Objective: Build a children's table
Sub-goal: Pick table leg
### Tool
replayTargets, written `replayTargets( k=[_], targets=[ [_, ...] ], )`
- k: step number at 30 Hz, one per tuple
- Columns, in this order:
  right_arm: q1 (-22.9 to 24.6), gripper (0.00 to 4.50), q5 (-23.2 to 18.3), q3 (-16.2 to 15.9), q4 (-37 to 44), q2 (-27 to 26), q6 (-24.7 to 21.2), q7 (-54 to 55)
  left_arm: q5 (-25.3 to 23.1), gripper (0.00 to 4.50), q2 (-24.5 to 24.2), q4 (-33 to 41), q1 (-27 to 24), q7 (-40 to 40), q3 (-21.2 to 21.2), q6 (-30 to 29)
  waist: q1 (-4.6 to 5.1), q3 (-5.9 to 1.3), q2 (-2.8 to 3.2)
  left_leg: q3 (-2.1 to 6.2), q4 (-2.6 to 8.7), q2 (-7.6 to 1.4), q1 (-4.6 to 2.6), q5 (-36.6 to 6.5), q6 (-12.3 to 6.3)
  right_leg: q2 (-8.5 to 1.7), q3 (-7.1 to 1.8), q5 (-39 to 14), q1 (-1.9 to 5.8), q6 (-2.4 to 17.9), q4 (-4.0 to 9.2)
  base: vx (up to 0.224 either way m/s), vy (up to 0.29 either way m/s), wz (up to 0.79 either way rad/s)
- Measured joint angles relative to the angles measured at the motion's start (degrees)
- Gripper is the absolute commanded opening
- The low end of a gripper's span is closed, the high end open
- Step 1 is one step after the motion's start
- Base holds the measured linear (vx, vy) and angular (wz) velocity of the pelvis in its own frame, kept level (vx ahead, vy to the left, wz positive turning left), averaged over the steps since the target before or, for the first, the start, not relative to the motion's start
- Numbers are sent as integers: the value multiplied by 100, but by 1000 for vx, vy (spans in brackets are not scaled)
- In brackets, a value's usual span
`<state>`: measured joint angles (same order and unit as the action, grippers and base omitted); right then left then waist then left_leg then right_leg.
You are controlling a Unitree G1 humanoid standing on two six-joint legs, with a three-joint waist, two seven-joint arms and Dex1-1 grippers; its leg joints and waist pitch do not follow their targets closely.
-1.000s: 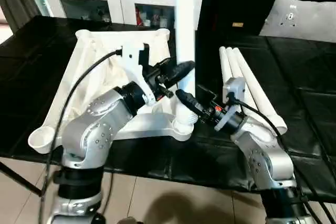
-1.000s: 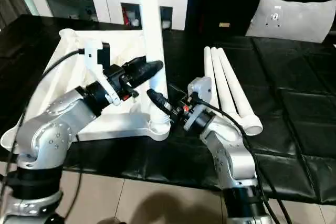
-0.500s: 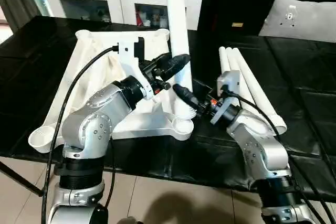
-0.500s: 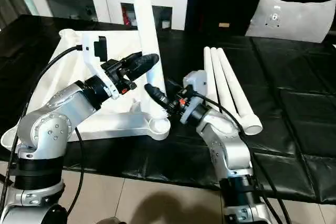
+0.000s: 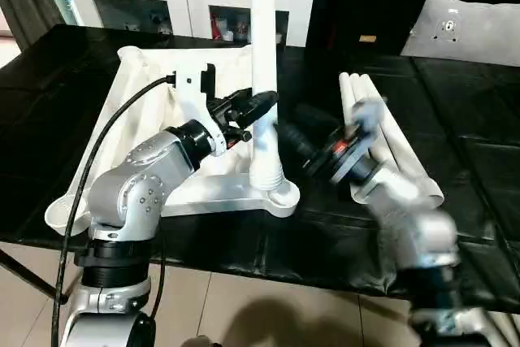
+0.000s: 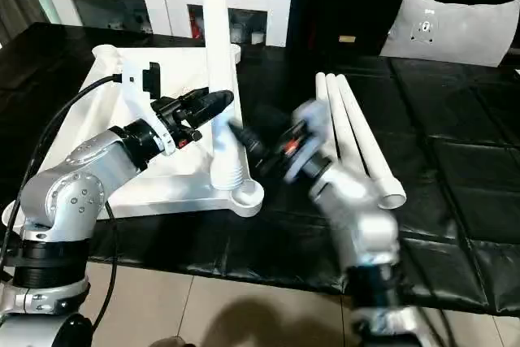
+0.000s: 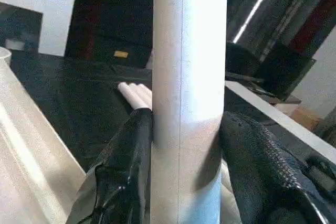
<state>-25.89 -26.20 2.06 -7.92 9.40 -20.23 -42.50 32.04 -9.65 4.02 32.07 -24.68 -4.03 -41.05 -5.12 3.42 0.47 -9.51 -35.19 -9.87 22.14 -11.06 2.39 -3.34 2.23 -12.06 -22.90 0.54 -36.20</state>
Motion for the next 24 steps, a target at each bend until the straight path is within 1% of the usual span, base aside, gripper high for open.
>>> replayTargets(
  k=[1,4,6,8,10,12,15,20,22,24],
  targets=[
    [-18,408,-85,-5,-1,147,-226,-132,-1,182,-74,-6,0,-159,44,41,-3,0,0,0,0,0,1,1,-1,0,0,0,0,0,1,0,0,0],
    [-109,408,-317,-61,-1,508,-599,-723,55,182,-237,17,0,-645,179,99,-4,0,0,-1,0,0,2,1,-1,0,1,0,-1,0,1,0,0,0],
    [-195,408,-403,-92,-3,672,-749,-1041,137,182,-279,36,2,-862,264,99,-5,0,0,-1,0,0,2,1,-2,-1,1,1,-1,0,0,0,0,0],
    [-318,408,-465,-217,-25,852,-901,-1386,204,182,-306,77,4,-1033,327,98,-5,0,-2,-1,0,-1,1,4,-6,-1,2,2,-1,2,-2,0,0,0],
    [-372,408,-468,-285,-56,950,-960,-1625,207,182,-346,96,34,-1163,399,98,-5,-1,-4,-2,0,-2,0,6,-7,-1,2,3,0,3,-4,0,0,0],
    [-467,408,-471,-394,-259,1122,-1127,-1871,218,182,-372,98,94,-1339,444,98,-5,1,-8,-2,0,-2,0,11,-9,-1,3,8,-1,13,-4,0,0,0],
    [-572,408,-475,-480,-404,1176,-1303,-2054,328,182,-389,152,163,-1530,458,99,-3,1,-9,-4,-1,-2,-1,15,-10,-1,2,13,-1,20,-4,0,0,0],
    [-735,408,-488,-505,-620,1176,-1423,-2203,433,182,-421,234,168,-1727,504,99,-4,1,-11,-6,-1,-2,-1,22,-13,-2,3,17,-1,27,-5,0,0,0],
    [-764,380,-520,-512,-629,1175,-1466,-2256,435,182,-422,250,168,-1769,504,99,-6,1,-18,-6,-1,-2,-1,23,-12,-2,3,17,-1,27,-5,0,0,0],
    [-775,373,-546,-519,-645,1172,-1532,-2332,437,182,-428,250,168,-1839,509,99,-7,1,-21,-6,-1,-2,0,23,-12,-2,4,18,-1,27,-5,0,0,0]
  ],
)
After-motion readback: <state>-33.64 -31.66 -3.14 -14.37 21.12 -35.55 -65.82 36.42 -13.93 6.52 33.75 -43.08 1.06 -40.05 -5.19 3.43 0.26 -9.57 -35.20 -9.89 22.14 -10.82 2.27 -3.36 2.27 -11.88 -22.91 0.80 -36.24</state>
